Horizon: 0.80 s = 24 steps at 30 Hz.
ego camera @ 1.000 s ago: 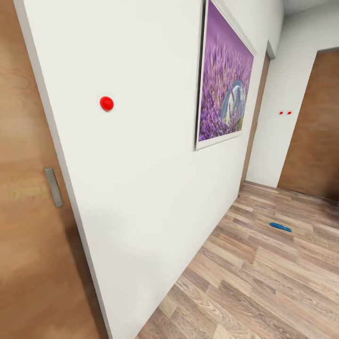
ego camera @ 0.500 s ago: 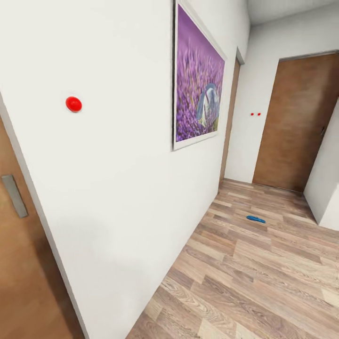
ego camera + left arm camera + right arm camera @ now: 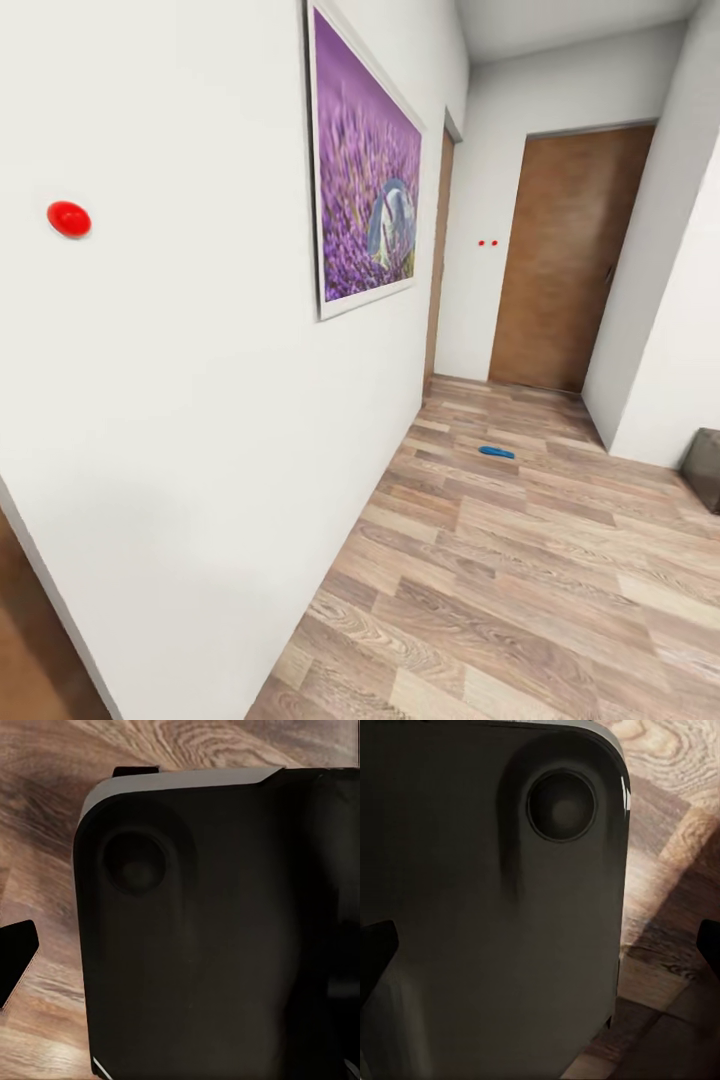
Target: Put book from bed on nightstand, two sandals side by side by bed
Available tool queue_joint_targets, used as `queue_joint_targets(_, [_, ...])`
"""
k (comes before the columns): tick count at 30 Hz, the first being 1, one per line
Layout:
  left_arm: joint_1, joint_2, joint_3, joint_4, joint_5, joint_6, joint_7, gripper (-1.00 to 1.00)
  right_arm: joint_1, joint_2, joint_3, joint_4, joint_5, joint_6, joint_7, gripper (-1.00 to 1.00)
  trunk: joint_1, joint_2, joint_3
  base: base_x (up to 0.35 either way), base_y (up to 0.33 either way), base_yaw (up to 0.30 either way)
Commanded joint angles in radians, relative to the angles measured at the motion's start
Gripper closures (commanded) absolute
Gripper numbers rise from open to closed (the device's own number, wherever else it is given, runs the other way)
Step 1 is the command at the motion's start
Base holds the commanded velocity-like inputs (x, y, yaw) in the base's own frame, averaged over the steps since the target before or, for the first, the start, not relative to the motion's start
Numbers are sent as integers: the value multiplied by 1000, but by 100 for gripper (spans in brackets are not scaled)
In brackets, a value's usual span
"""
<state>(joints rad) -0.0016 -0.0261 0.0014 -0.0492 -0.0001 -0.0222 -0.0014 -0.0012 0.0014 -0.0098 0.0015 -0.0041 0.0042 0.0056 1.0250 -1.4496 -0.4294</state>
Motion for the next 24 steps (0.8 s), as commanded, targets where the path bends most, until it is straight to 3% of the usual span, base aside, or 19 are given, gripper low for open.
queue_joint_targets(1, [0,0,0,0,0,-2,0,-100,0,0,-1,0,0,0,1,-100,0,0,-1,0,0,-296])
queue_joint_targets(24, [0,0,0,0,0,-2,0,-100,0,0,-1,0,0,0,1,-100,0,0,-1,0,0,-300])
